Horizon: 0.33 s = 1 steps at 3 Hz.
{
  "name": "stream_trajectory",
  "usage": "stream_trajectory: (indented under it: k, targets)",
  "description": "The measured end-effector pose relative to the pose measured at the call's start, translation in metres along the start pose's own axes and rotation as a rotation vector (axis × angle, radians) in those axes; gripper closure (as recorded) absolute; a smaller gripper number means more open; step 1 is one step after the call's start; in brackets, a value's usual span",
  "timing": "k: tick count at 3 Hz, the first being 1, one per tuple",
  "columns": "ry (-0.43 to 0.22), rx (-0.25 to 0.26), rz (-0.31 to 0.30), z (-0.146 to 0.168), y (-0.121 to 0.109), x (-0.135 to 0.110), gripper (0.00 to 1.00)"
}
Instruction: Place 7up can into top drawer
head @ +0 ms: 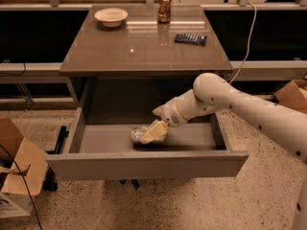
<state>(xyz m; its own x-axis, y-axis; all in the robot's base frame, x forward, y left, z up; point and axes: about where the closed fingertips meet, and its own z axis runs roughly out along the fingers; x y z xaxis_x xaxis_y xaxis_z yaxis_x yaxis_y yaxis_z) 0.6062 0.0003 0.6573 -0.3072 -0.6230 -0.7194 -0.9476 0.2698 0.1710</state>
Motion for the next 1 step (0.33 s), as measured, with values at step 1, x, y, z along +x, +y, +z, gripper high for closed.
stream_trajectory:
  k: [1]
  targets:
    - [0.000, 0.001, 0.000, -0.0001, -0.0002, 0.0001, 0.00]
